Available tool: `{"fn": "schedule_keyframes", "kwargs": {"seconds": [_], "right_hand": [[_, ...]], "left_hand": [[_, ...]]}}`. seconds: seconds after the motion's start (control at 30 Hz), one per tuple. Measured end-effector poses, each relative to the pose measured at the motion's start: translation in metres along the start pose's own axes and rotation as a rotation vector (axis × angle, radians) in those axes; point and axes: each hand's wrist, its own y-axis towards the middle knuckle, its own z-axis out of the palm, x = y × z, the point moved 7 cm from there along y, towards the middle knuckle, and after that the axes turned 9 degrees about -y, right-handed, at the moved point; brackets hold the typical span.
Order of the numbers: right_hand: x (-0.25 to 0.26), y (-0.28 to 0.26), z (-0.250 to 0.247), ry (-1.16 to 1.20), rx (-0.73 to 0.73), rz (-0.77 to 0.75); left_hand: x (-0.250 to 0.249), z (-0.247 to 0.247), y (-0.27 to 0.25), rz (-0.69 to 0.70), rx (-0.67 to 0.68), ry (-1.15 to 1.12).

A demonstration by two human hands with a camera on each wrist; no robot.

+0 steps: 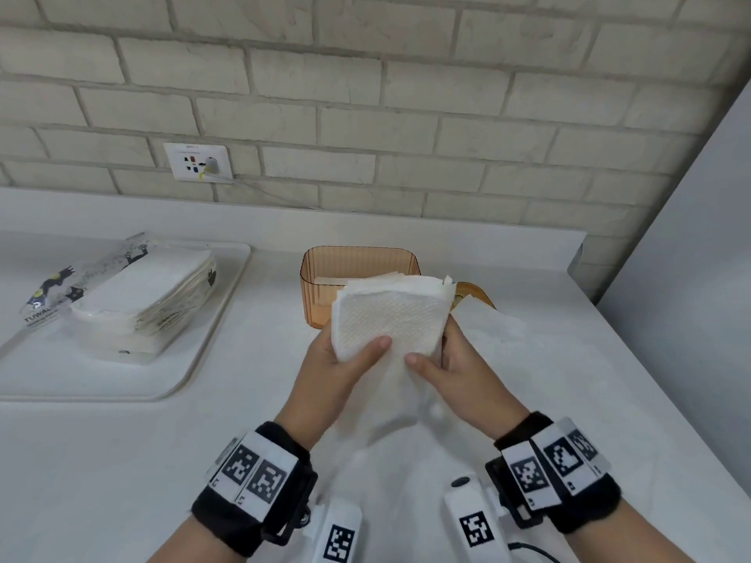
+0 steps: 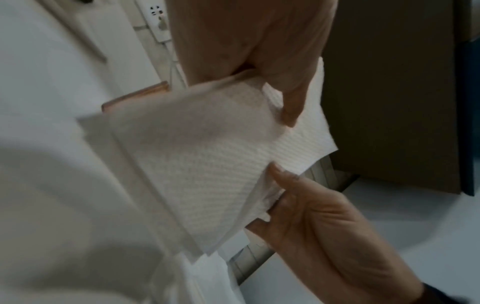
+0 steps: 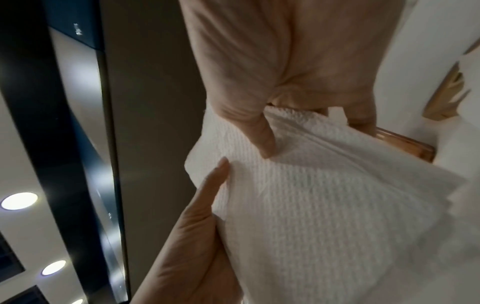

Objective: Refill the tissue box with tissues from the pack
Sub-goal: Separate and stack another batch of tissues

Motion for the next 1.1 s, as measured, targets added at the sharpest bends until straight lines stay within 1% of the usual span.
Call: {"fn": "schedule_keyframes", "kwargs": {"seconds": [0.03, 0.1, 0.2, 0.23, 0.3, 0.37, 0.4, 0.43, 0.47, 0.53, 0.57, 0.6, 0.63, 0.73, 0.77, 0.83, 0.9, 0.93, 1.0, 1.1], "right_hand": [[-0.001, 0.0, 0.0, -0.003, -0.011, -0.008], [-0.011, -0.003, 0.007, -0.036, 0.009, 0.036], [-0.03, -0.01, 0.027, -0.116, 0.07, 0.111], [-0.031, -0.01, 0.031, -0.136, 0.068, 0.121], [-0.027, -0.005, 0.03, -0.107, 0.024, 0.128], [-0.026, 0.0, 0.021, -0.038, -0.046, 0.157], [-0.027, -0.001, 0.015, -0.017, -0.075, 0.187], [-0.03, -0.002, 0.011, 0.014, -0.085, 0.222], [-0.033, -0.005, 0.011, 0.091, -0.073, 0.255], [-0.038, -0.012, 0.023, 0.422, 0.004, 0.31], [-0.038, -0.014, 0.029, 0.602, 0.034, 0.324], [-0.037, -0.015, 0.031, 0.721, 0.037, 0.316], [-0.036, -0.014, 0.029, 0.763, 0.022, 0.297], [-0.041, -0.009, 0.01, 0.666, -0.067, 0.266], [-0.043, -0.008, 0.002, 0.61, -0.103, 0.27], [-0.044, -0.007, -0.011, 0.471, -0.147, 0.269], [-0.039, -0.004, -0.016, 0.345, -0.132, 0.25], [-0.037, -0.003, -0.016, 0.294, -0.109, 0.24], [-0.03, -0.001, -0.014, 0.205, -0.063, 0.213], [-0.02, 0.0, -0.014, 0.101, -0.008, 0.149]], "left_hand": [[0.001, -0.002, 0.001, 0.001, 0.016, 0.006], [0.011, -0.009, 0.001, -0.035, 0.036, 0.034], [0.032, -0.01, -0.005, -0.116, 0.065, 0.166], [0.035, -0.01, -0.006, -0.127, 0.044, 0.2], [0.033, -0.015, -0.005, -0.131, -0.052, 0.219], [0.028, -0.024, -0.002, -0.132, -0.174, 0.113], [0.026, -0.027, -0.001, -0.138, -0.217, 0.012], [0.025, -0.028, 0.001, -0.143, -0.224, -0.116], [0.025, -0.025, 0.0, -0.151, -0.202, -0.252], [0.025, -0.016, -0.002, -0.179, -0.14, -0.477], [0.027, -0.012, -0.004, -0.192, -0.109, -0.547], [0.03, -0.011, -0.006, -0.201, -0.091, -0.583], [0.032, -0.014, -0.008, -0.204, -0.086, -0.578], [0.034, -0.045, -0.008, -0.215, -0.117, -0.402], [0.034, -0.055, -0.008, -0.231, -0.098, -0.303], [0.035, -0.063, -0.011, -0.299, 0.022, -0.12], [0.038, -0.061, -0.015, -0.39, 0.136, 0.019], [0.038, -0.058, -0.017, -0.41, 0.173, 0.084], [0.037, -0.056, -0.018, -0.384, 0.213, 0.202], [0.035, -0.062, -0.015, -0.329, 0.188, 0.303]]}}
